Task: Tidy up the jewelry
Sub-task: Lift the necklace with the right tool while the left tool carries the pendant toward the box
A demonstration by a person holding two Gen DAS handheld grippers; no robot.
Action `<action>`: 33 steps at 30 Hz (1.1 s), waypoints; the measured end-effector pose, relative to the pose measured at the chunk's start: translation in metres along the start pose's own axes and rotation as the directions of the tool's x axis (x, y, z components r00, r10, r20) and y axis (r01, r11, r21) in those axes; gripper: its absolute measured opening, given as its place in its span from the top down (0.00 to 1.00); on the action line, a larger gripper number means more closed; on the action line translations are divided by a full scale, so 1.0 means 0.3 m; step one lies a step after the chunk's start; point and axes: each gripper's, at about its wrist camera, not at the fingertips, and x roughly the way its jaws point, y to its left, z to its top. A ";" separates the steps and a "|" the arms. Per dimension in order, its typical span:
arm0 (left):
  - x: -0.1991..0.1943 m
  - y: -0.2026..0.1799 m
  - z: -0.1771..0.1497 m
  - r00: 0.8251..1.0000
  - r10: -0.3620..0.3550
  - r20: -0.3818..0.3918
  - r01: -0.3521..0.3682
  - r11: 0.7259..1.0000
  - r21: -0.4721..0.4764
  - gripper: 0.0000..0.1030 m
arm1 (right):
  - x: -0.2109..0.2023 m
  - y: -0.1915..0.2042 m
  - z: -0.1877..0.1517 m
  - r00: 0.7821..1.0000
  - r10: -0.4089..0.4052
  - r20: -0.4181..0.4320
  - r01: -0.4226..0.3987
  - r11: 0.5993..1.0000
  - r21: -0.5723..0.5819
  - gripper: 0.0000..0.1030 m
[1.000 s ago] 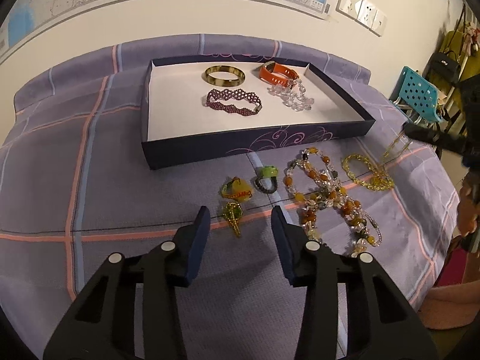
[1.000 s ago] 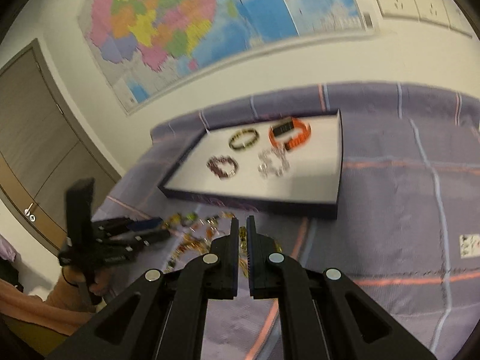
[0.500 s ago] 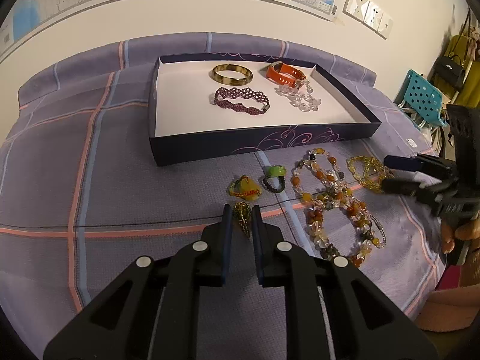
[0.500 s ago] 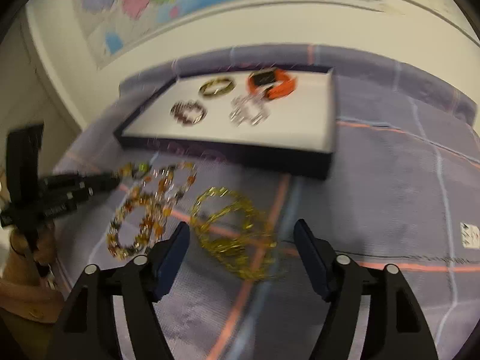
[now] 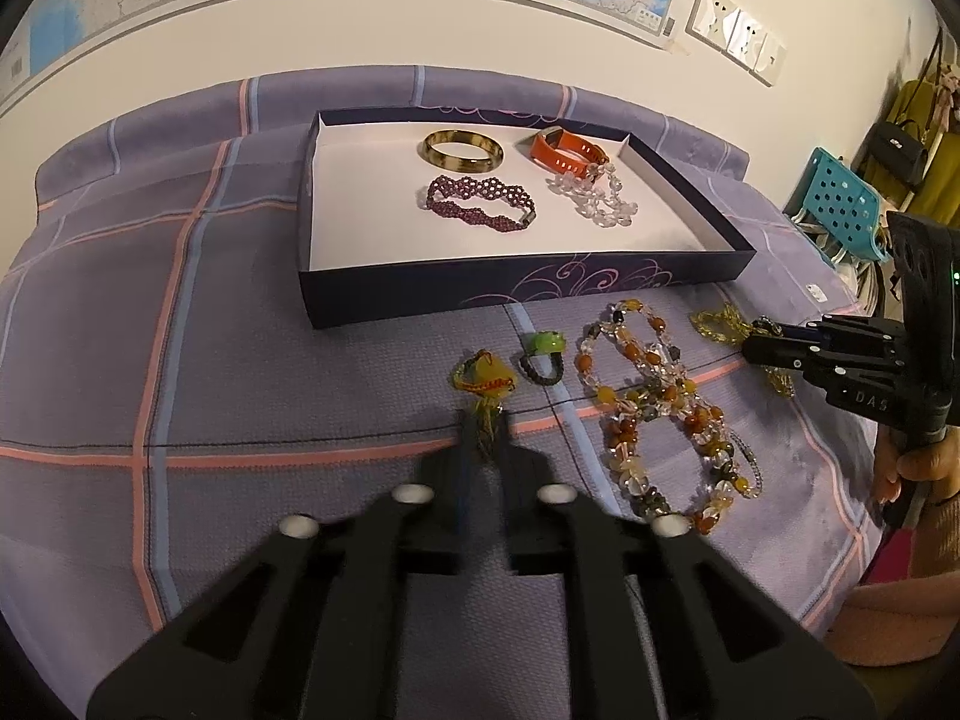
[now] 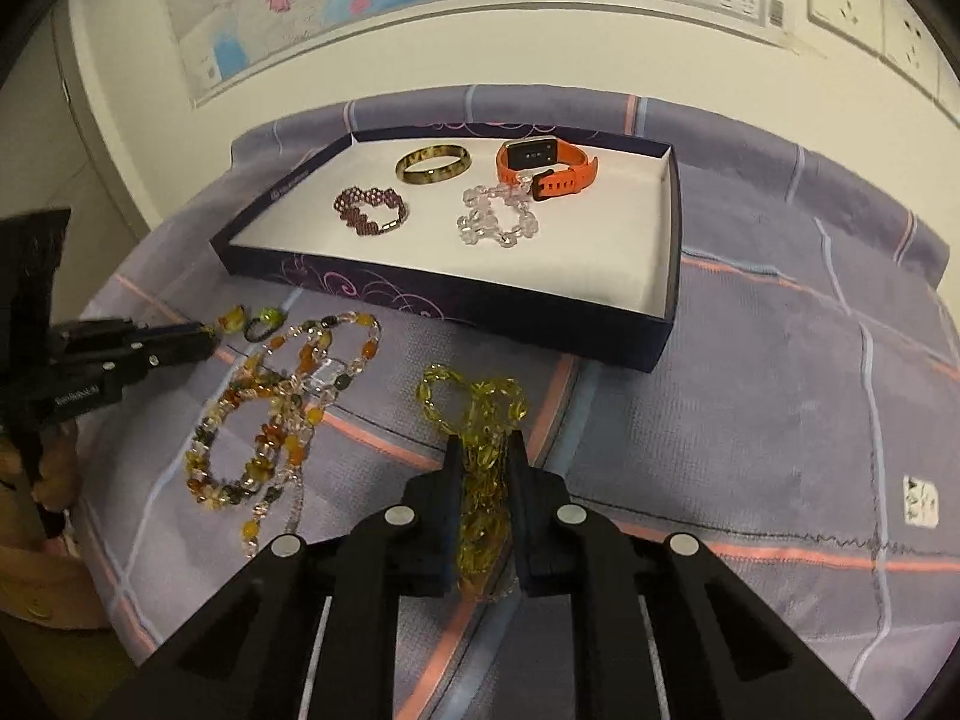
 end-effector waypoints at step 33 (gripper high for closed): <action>-0.167 -0.025 0.166 0.987 -0.056 0.152 0.051 0.998 0.038 0.97 | -0.303 0.030 0.255 0.932 0.189 0.310 -0.189 0.981 -0.033 0.95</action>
